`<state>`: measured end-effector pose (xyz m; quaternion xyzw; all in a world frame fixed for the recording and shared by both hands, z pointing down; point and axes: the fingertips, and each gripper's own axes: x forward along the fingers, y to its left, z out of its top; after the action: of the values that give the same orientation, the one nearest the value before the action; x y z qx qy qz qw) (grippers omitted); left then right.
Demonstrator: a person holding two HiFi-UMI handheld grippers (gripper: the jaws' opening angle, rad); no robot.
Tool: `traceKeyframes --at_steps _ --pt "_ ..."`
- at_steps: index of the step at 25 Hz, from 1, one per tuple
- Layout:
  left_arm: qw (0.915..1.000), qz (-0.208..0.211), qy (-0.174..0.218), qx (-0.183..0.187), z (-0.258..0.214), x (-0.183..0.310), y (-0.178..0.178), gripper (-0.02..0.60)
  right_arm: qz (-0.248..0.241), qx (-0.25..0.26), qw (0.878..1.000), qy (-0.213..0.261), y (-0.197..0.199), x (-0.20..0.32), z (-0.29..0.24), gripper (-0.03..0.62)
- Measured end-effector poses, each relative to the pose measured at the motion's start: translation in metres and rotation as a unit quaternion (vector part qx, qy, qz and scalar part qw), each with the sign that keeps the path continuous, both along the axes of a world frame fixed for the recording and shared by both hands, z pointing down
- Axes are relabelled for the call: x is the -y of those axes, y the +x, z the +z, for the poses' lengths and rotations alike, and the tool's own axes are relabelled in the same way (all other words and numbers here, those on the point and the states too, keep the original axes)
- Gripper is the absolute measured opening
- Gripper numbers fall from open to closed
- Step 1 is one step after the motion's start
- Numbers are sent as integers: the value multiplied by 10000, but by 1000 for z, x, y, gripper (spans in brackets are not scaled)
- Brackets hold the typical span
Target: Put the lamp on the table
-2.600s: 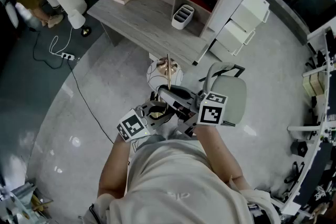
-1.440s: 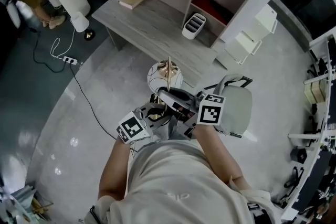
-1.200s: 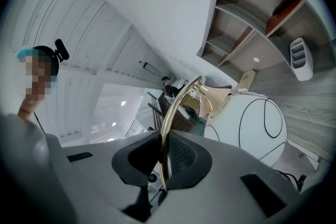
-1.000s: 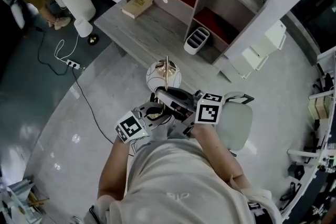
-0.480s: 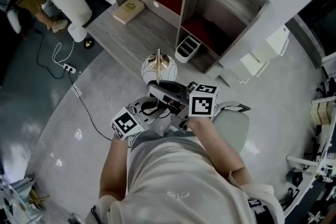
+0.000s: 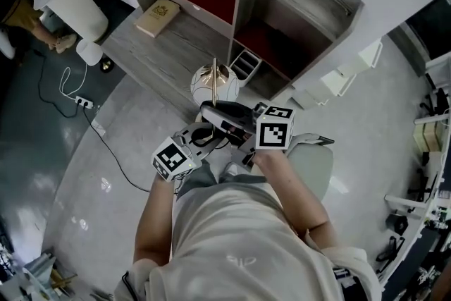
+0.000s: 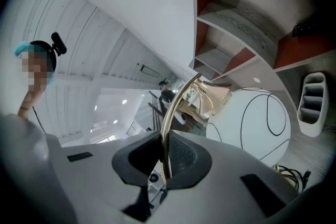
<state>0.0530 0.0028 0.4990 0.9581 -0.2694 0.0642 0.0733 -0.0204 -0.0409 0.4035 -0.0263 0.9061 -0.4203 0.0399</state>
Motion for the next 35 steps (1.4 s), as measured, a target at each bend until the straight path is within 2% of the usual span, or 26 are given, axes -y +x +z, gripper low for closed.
traceKeyframes --at_steps 9,16,21,25,29,35 --pt "9963 846 -129 -49 19 49 -35 17 600 -102 9981 -57 -32 60 19 46" --pt "9916 1272 -192 -91 35 83 -54 17 995 -236 9947 -75 -50 98 36 46" --pt "9889 1450 -259 -172 48 102 -61 18 1112 -337 9932 -83 -59 118 48 46" --pt "9860 1612 -248 -356 45 106 -65 18 1190 -264 9925 -98 -61 125 47 46" --pt "9833 1759 -269 -369 45 105 -64 20 1186 -211 9927 -111 -60 124 47 46" --pt "9838 1648 -474 -515 51 101 -63 30 1240 -157 9921 -95 -56 118 51 46"
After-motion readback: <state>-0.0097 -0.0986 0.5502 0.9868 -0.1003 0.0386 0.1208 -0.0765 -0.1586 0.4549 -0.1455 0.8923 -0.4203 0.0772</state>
